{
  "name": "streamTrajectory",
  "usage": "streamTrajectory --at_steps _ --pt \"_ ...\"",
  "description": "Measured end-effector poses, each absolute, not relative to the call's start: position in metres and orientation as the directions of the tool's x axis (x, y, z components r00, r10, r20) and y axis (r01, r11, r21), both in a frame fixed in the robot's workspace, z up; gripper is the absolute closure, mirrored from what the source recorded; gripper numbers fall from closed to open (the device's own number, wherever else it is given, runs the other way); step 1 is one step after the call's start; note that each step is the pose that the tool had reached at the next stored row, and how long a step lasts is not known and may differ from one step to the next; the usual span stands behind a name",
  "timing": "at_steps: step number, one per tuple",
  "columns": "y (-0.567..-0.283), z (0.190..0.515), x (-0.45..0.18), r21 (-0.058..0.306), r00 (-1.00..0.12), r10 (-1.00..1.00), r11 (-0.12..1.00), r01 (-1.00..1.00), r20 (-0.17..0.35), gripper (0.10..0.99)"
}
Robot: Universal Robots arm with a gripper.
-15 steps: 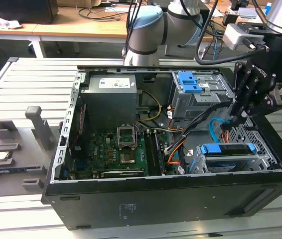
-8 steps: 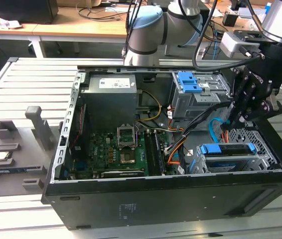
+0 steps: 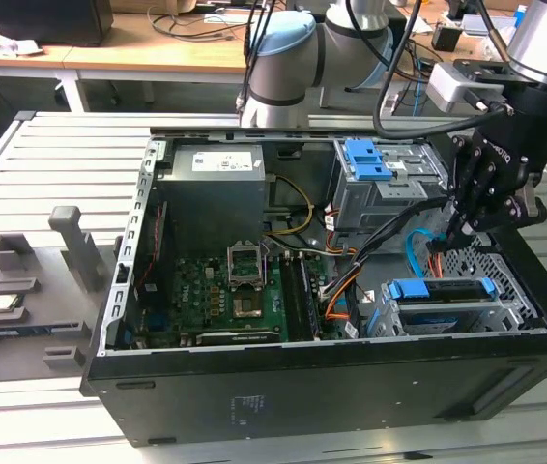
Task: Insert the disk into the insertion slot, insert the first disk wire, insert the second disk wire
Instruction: 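Insert the first disk wire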
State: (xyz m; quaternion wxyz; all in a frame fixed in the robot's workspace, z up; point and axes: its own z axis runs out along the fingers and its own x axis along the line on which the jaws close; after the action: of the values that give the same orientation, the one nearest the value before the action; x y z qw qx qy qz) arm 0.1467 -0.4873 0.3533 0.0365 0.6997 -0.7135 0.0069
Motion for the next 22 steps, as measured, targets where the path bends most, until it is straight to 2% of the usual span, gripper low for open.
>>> streamTrajectory --at_steps 6,22 --pt "-0.518 0.352 0.147 0.041 -0.018 -0.998 0.021 -0.999 0.062 0.918" --pt "-0.526 0.343 0.148 0.041 -0.018 -0.998 0.021 -0.999 0.062 0.918"
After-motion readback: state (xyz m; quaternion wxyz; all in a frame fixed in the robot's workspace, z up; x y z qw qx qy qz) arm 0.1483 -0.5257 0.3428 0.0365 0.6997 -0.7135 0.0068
